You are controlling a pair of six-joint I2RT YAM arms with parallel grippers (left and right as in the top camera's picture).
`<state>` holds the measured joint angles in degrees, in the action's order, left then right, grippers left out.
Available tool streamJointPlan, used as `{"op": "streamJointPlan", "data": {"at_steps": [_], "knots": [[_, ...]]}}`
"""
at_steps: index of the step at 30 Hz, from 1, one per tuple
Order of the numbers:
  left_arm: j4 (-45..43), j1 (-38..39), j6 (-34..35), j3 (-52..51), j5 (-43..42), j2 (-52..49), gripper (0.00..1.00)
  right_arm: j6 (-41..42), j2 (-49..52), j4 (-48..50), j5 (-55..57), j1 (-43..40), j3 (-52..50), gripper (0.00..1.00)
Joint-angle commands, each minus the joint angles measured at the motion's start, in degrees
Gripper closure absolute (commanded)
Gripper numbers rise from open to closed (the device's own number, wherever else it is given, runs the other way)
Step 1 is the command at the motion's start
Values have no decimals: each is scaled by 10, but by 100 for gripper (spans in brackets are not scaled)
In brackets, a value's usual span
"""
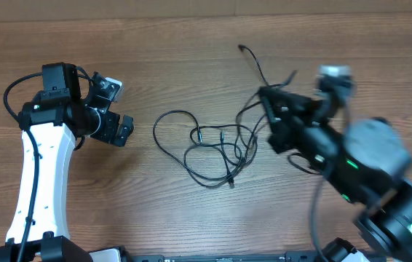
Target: Untangle cables
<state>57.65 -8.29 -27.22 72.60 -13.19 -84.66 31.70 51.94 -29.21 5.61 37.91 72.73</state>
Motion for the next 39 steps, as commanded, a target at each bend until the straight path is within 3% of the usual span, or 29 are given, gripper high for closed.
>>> {"op": "streamJointPlan", "data": {"at_steps": [1,11,21,26,32,39], "knots": [[-1,-3,-9,6,1,-3,0,-5,-33,34,39,-2,5,96],[-1,-3,-9,6,1,-3,0,-7,-57,136,123,-2,5,96],[-1,-3,-9,6,1,-3,0,-123,-57,131,601,-2,5,96],[-1,-3,-9,6,1,-3,0,-177,-57,131,771,-2,5,96],[-1,-3,-9,6,1,-3,0,-231,-57,124,795,-56,5,96],[-1,-3,-9,6,1,-3,0,-233,-46,108,683,-238,4,96]]}}
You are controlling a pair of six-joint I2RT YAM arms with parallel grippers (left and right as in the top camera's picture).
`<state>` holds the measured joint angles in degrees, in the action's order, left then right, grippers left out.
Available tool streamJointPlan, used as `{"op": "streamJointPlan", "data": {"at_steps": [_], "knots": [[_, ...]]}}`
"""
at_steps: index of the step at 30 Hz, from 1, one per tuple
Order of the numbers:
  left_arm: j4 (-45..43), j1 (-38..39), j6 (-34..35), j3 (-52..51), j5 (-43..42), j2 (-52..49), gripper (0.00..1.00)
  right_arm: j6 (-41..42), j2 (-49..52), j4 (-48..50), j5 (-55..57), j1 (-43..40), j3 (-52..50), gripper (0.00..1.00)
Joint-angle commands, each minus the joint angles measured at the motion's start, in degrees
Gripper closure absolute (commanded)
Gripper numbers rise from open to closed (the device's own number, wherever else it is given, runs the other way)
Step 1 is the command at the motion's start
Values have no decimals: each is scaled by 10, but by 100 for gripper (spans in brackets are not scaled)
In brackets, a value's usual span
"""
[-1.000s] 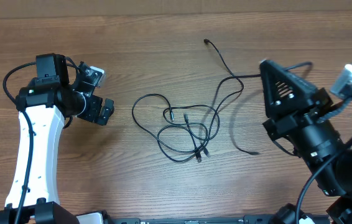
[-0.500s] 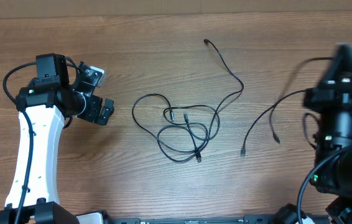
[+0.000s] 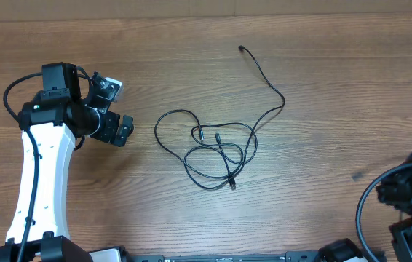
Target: Untangle cables
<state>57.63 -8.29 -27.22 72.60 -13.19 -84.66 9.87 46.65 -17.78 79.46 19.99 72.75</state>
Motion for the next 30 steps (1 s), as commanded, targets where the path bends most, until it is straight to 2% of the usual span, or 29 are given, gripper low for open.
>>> {"op": "streamJointPlan", "data": {"at_steps": [1,7,13,15,20,30], "knots": [[0,-3,-9,6,1,-3,0,-14,12,-9,-77,-89,4,96],[0,-3,-9,6,1,-3,0,-14,76,-28,-142,-243,4,96],[0,-3,-9,6,1,-3,0,-9,160,-46,-154,-343,4,96],[0,-3,-9,6,1,-3,0,14,183,-56,-160,-364,4,96],[0,-3,-9,6,1,-3,0,108,245,-104,-277,-428,3,96],[0,-3,-9,6,1,-3,0,212,339,-159,-431,-567,3,96]]}}
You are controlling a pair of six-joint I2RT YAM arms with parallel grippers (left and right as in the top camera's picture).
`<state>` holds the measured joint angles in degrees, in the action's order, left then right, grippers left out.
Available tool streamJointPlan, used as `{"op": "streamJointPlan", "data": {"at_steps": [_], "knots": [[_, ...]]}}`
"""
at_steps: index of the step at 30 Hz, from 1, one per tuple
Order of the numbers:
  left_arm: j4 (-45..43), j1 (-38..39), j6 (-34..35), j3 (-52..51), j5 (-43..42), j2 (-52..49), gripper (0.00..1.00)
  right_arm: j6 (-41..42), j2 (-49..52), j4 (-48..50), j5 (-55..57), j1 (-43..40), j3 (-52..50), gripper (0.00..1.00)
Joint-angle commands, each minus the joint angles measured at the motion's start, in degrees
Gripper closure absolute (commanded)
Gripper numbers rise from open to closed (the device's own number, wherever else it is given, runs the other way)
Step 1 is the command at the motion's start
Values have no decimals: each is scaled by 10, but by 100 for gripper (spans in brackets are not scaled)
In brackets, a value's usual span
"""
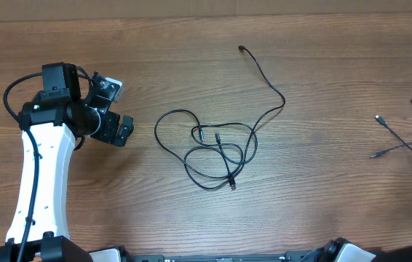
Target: Untangle cables
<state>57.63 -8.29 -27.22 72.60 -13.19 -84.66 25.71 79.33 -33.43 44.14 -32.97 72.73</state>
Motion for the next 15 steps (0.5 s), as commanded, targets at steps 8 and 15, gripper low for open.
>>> {"op": "streamJointPlan", "data": {"at_steps": [8,15], "knots": [[0,-3,-9,6,1,-3,0,90,46,-1,-157,-126,3,96],[0,-3,-9,6,1,-3,0,90,55,3,-169,-201,2,96]]}}
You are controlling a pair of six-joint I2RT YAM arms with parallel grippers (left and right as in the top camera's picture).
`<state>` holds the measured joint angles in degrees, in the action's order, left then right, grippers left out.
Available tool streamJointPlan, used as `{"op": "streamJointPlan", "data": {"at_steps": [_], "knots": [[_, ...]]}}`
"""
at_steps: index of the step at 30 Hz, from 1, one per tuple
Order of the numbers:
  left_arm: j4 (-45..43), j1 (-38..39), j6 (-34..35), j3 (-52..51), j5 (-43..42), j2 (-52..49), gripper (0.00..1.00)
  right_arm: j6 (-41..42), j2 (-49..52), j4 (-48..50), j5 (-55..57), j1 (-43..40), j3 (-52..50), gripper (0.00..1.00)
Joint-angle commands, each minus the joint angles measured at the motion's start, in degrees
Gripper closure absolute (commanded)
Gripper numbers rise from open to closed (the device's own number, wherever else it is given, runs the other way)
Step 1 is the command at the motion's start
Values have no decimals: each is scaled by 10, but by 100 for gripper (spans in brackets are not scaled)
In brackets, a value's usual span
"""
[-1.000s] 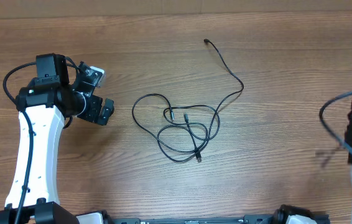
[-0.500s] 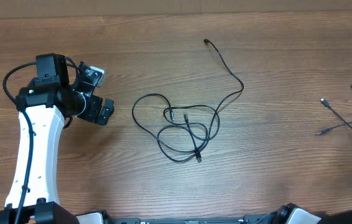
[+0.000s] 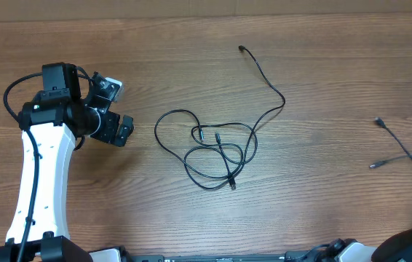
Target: Untangle cables
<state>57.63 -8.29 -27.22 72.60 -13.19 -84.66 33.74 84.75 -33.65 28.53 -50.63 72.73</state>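
A tangle of thin black cables (image 3: 213, 149) lies in loops at the table's middle, and one strand runs up to a plug at the back (image 3: 241, 48). A separate black cable (image 3: 402, 149) lies alone near the right edge, both of its ends pointing left. My left gripper (image 3: 116, 128) hovers left of the tangle, apart from it, its fingers spread with nothing between them. Only a sliver of the right arm shows at the bottom right corner; its gripper is out of view.
The wooden table (image 3: 322, 204) carries nothing else. The left arm's white link (image 3: 38, 182) stretches from the front edge up the left side.
The right arm has left the right edge and now shows only at the bottom right corner. The separate cable's lower end lies a little nearer the front. The left arm has not moved.
The right gripper was first at the tangle's right side, blurred in motion. Then the arm was at the bottom right and the tangle was thinner. After that a separate cable lay by the right edge, where it still lies, free of the tangle.
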Motion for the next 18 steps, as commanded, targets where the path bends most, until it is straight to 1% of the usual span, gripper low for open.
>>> {"op": "streamJointPlan", "data": {"at_steps": [1,5,11,14,18], "knots": [[0,-3,-9,6,1,-3,0,10,0,8,-15,-38,2,96],[0,-3,-9,6,1,-3,0,10,2,24,-61,-78,2,96],[0,-3,-9,6,1,-3,0,10,16,53,-72,-122,2,96],[0,-3,-9,6,1,-3,0,10,39,61,-99,-142,2,96],[0,-3,-9,6,1,-3,0,10,82,60,-103,-156,2,96]]}}
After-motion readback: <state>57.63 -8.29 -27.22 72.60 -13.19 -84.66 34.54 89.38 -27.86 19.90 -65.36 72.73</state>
